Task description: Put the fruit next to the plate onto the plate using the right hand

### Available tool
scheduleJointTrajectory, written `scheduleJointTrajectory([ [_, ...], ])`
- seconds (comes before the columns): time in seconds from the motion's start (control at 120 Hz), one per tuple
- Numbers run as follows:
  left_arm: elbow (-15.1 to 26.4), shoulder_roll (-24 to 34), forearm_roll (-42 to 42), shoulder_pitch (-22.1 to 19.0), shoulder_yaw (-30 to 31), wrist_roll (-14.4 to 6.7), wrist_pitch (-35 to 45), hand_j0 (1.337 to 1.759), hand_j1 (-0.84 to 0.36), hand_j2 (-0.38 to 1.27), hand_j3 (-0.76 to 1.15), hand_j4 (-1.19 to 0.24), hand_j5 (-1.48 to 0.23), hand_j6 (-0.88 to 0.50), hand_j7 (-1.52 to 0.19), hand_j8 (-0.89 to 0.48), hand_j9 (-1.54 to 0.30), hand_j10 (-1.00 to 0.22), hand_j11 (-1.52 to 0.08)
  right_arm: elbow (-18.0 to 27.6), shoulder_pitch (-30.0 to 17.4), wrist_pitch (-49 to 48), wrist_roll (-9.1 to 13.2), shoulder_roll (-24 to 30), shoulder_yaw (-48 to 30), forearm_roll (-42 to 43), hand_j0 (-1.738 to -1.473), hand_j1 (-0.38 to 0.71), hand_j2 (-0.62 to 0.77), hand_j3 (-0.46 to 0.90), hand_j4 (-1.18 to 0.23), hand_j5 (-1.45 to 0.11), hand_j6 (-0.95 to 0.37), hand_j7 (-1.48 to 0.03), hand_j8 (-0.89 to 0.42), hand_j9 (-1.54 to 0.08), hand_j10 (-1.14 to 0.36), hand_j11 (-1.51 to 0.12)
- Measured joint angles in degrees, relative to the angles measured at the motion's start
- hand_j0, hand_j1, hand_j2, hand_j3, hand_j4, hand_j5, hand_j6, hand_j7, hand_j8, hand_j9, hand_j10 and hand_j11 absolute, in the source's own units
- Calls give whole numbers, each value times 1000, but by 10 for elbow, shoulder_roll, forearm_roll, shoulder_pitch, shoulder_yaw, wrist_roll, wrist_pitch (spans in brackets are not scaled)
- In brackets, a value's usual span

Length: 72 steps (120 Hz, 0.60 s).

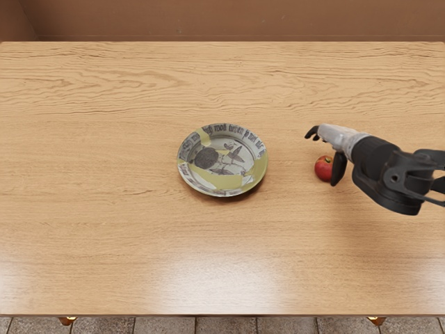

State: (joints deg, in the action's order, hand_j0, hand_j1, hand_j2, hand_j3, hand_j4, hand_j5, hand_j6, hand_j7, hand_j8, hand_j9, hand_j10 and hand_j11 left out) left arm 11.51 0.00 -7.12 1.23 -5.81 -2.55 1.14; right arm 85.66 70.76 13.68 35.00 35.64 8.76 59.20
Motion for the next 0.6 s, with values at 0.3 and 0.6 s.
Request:
scheduleJointTrajectory([
  [0.3,0,0,0,0,0,0,0,1658,349,0,0,0,0,0,0,0,0,0,0,17,-7,32,0,-16,19,36,-1658,-66,-45,0,-240,-309,-242,-308,-241,-309,-240,-309],
  [0.6,0,0,0,0,0,0,0,1658,349,0,0,0,0,0,0,0,0,0,0,44,-11,38,0,12,25,39,-1658,-68,-44,0,-239,-307,-241,-306,-240,-307,-238,-307],
])
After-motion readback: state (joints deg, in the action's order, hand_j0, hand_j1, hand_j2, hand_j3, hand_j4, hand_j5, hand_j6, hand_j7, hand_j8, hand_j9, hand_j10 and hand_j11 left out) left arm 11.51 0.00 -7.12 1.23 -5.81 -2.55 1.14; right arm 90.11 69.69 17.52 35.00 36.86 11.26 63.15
